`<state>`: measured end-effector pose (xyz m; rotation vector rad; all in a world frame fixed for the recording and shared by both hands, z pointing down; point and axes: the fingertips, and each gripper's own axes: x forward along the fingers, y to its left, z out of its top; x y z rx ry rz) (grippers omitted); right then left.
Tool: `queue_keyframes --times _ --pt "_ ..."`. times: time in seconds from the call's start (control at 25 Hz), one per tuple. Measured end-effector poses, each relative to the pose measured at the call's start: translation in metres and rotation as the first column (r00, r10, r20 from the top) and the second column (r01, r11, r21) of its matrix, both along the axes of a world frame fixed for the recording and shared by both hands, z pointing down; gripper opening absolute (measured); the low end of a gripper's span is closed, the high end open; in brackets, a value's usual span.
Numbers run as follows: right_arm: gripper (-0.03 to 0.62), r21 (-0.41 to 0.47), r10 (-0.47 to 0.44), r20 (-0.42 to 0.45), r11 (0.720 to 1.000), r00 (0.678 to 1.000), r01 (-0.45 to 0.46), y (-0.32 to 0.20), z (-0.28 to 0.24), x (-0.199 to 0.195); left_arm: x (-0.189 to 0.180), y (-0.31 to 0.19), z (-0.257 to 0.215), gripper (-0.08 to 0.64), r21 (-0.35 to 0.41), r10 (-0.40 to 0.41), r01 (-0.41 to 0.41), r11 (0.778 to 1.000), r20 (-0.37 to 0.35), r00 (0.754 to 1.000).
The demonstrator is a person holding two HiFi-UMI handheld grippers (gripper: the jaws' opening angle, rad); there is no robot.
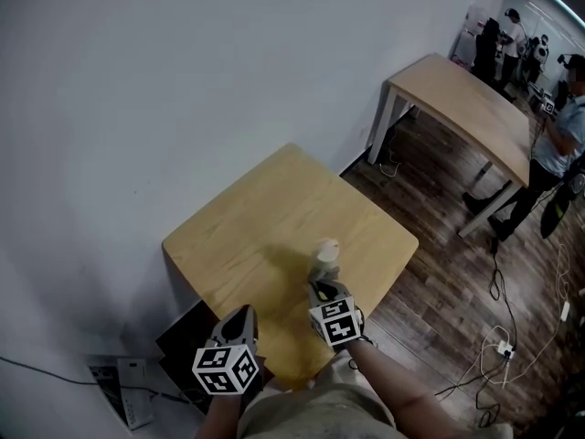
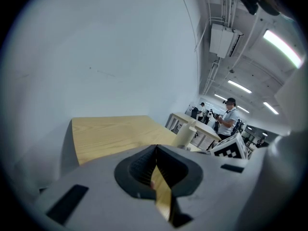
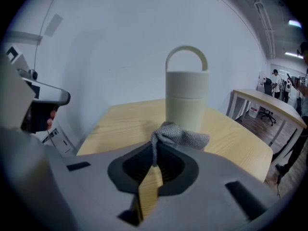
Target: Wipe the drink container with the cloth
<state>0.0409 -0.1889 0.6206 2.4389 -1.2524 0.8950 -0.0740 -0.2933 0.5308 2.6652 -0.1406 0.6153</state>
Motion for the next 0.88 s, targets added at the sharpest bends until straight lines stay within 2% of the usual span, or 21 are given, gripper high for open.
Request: queue_keyframes --times 0.56,0.76,0.88 --pt "0.014 -0.073 0.046 0.061 0.996 0.997 -0.042 -0.012 0.044 0.0 -0.004 -0.011 0.017 0.002 -0.027 0.046 -0.046 0.999 0.031 0.998" --pt "0.014 -0.077 0.063 0.051 0.995 0.997 -0.059 -0.01 0.042 -0.002 -0.006 -0.013 0.016 0.002 -0.033 0.055 -0.054 0.998 0.027 0.998" --pt "0.014 -0.043 0.079 0.025 0.996 0.997 -0.078 -0.008 0.024 -0.008 -0.006 -0.011 0.015 0.002 -0.036 0.062 -0.061 0.997 0.018 0.998"
